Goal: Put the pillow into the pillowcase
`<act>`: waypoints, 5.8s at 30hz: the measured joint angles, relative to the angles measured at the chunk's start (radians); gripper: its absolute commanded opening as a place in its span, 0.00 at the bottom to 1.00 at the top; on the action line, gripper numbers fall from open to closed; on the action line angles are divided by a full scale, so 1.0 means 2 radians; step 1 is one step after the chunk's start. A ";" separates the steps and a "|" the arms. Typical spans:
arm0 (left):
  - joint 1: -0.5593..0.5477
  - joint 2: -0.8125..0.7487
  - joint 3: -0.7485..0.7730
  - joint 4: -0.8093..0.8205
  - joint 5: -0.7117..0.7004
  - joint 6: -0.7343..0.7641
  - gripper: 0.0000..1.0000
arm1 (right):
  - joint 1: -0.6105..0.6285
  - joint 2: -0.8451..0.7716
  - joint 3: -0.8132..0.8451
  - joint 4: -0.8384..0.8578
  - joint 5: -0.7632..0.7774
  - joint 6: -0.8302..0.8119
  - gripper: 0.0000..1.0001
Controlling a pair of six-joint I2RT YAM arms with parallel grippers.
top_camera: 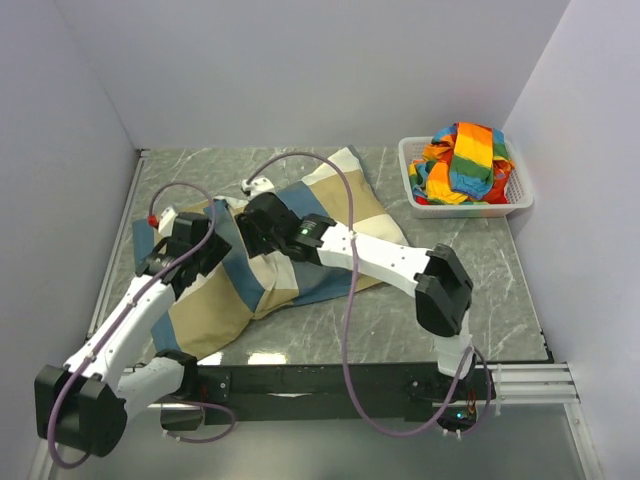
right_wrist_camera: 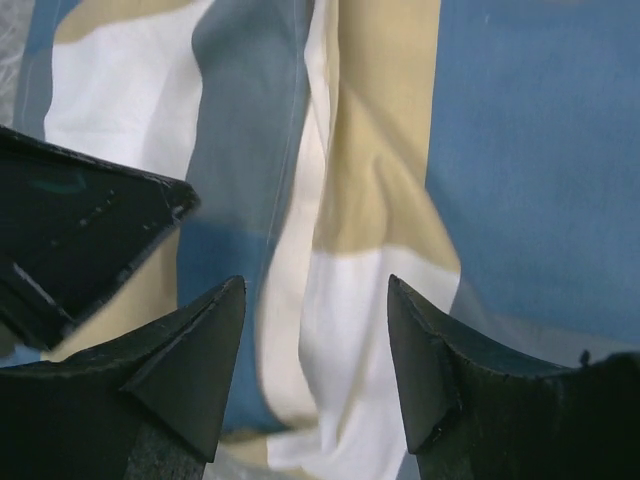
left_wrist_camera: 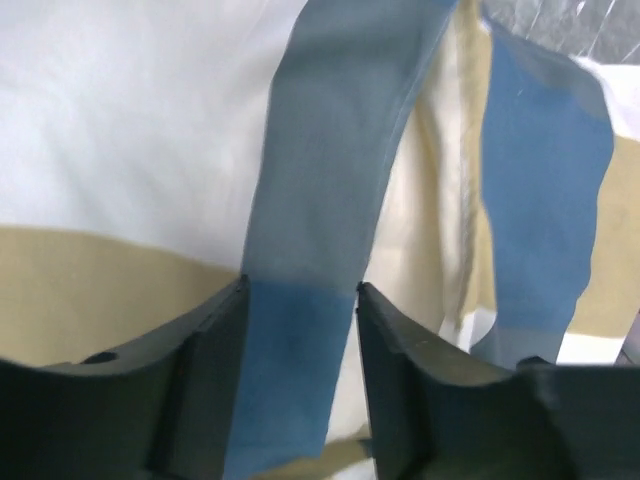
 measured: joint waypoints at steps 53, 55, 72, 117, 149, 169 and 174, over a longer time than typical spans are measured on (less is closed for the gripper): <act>-0.107 0.104 0.086 0.036 0.013 0.034 0.29 | -0.108 0.017 -0.010 0.097 -0.240 0.063 0.00; -0.099 0.084 0.082 0.022 -0.002 0.032 0.43 | -0.108 0.017 -0.010 0.097 -0.240 0.065 0.00; 0.012 0.253 0.201 0.009 -0.105 0.083 0.44 | -0.108 0.017 -0.010 0.098 -0.240 0.068 0.00; 0.032 0.292 0.088 0.215 0.126 0.076 0.11 | -0.107 0.071 0.028 0.102 -0.255 0.043 0.00; 0.162 0.257 0.130 0.148 0.185 0.099 0.06 | -0.087 0.045 0.085 0.084 -0.228 0.031 0.00; 0.160 0.395 0.198 0.246 0.324 0.080 0.56 | -0.051 0.100 0.096 0.061 -0.198 0.022 0.00; 0.164 0.413 0.223 0.218 0.337 0.093 0.54 | -0.051 0.100 0.101 0.059 -0.199 0.015 0.00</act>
